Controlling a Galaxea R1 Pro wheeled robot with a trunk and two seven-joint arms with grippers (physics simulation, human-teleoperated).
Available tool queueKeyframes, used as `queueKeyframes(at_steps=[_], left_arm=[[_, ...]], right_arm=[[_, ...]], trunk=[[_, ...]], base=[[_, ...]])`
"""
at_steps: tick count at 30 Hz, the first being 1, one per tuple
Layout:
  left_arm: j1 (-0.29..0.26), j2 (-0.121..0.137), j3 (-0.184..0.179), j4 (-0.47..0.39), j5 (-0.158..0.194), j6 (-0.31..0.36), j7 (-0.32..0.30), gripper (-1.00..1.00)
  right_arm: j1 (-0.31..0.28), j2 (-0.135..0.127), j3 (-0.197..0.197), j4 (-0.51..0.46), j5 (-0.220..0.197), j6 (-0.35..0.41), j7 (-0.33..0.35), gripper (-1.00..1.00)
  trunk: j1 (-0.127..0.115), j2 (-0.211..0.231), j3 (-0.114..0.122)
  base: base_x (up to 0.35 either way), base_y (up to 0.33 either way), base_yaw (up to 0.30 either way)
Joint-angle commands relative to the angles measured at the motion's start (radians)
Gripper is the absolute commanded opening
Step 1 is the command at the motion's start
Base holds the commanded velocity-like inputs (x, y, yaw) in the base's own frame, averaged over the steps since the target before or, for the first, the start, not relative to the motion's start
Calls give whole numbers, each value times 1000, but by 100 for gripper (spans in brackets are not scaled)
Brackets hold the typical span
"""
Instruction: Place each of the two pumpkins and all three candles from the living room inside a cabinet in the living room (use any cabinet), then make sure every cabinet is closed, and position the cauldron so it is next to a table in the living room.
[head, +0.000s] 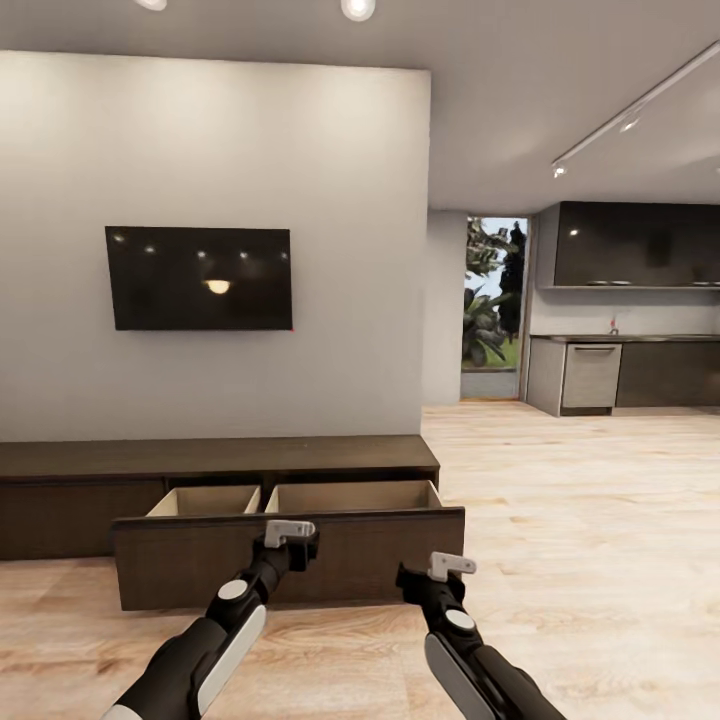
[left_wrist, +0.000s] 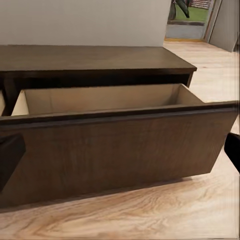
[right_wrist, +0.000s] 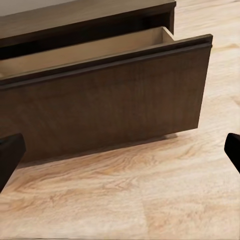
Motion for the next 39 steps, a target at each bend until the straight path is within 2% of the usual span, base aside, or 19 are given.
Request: queueKeyframes(at_steps=[1,29,32,35,39], left_arm=[[-1,2,-5,-2,10,3,6,100],[0,5,-2,2,19,6,-8,100],[0,8,-3,3,18,4,-18,100],[0,20,-3,4,17,-4,-65,100],[0,37,-3,3,18,-32,-98,100]], right_arm=[[-1,-2,3,0,-4,4,-4,100],[9,-10,3,1,-2,-13,9,100],[24,-11,3,-3,17,-26,9,100],[34,-9,4,-5,72,-53,9,100],[38,-6,5,-5,102,-67,9,100]], trunk=[[0,-1,-1],[12,-7,-110],[14,-8,-121],[15,-9,-133],[17,-10,-148]], base=[[0,0,0],[0,0,0],[0,0,0],[0,0,0],[0,0,0]])
